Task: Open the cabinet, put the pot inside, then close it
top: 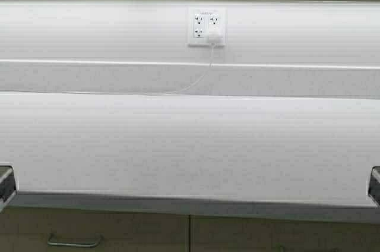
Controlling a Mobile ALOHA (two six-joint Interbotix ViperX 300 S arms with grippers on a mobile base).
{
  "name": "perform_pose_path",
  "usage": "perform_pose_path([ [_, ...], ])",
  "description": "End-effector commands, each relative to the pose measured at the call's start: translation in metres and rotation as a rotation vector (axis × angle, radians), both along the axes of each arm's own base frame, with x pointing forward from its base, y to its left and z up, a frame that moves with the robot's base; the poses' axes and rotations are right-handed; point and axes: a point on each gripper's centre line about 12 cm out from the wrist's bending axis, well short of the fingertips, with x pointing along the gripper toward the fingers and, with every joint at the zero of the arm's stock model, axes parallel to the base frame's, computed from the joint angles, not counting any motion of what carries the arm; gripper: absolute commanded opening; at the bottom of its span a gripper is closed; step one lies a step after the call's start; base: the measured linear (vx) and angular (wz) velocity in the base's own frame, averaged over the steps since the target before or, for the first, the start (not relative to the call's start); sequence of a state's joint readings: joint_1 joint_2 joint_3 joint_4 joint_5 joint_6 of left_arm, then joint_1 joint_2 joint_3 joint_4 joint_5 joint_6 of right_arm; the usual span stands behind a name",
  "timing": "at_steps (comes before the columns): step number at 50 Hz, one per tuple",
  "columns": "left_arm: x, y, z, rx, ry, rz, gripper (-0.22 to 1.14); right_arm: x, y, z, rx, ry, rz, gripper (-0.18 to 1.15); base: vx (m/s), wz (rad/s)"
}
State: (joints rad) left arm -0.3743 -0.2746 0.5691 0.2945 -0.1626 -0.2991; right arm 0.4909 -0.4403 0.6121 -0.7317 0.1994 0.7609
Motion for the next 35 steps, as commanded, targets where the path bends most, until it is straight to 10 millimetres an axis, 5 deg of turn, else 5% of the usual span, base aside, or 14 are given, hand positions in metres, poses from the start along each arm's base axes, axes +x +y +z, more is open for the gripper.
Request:
perform_pose_path([
  [1, -0.002, 0.000, 0.009, -0.014, -0.025, -0.003, 0.03, -0.002, 0.000, 0.008, 0.013, -0.020, 0.002, 0.07, 0.00, 0.00],
  [35, -0.005, 0.001, -0.001, -0.004, -0.003, -0.003, 0.03, -0.005, -0.003, 0.001, -0.003, 0.000, -0.006, 0.07, 0.00, 0.00],
])
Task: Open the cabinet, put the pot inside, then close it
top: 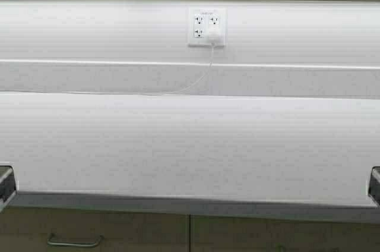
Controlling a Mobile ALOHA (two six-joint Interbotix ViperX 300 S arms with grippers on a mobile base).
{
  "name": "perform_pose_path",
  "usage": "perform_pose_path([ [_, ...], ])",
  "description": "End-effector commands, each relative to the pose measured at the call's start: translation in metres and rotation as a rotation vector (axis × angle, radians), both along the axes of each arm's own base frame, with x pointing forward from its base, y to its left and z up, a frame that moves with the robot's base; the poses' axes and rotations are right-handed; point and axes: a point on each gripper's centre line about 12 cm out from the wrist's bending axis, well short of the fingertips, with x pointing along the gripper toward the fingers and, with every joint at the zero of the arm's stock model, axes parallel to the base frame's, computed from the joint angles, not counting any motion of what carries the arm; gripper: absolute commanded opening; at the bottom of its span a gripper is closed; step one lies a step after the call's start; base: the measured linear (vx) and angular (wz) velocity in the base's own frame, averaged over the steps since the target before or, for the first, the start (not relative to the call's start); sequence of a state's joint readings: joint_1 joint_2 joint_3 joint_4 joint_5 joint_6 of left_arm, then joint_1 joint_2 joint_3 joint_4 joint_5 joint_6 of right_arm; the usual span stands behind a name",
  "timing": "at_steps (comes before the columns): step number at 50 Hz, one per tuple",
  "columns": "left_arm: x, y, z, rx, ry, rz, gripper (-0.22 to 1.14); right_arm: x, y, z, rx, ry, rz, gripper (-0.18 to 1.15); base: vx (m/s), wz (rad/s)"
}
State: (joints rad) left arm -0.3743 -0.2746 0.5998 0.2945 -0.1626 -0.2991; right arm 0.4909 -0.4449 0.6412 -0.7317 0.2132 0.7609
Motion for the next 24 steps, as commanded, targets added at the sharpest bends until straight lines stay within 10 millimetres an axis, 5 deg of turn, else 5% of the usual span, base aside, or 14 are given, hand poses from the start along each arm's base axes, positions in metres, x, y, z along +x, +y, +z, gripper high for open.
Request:
perform_pose_path([
  [1, -0.0022, 0.0000, 0.0115, -0.015, -0.032, -0.003, 0.03, -0.0016, -0.0002, 0.0120, 0.015, -0.030, 0.003, 0.07, 0.00, 0.00],
  [24, -0.0017, -0.0002, 0.0134, -0.016, -0.036, -0.003, 0.03, -0.0013, 0.0000, 0.0133, 0.017, -0.032, 0.002, 0.07, 0.00, 0.00],
])
